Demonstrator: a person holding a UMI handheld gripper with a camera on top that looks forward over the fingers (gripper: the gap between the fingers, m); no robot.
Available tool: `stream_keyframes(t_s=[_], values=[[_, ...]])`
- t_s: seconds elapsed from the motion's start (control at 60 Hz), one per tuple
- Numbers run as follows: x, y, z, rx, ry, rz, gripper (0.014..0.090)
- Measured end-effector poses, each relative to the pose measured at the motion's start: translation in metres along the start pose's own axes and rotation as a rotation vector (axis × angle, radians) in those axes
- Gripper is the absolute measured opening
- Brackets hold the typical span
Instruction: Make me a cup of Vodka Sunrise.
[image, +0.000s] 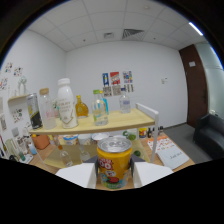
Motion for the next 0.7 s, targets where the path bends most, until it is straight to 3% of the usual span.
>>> stream_keyframes(t_s=[0.233,0.467,0.7], values=[[-0.005,0.101,0.019,-0.115,0.052,-0.070,0.0509],[-0.008,0.101,0.036,-0.084,0.135,-0.602,0.0509],[-0.030,0.090,0.048,0.001,0.130,-1.203,0.0505]])
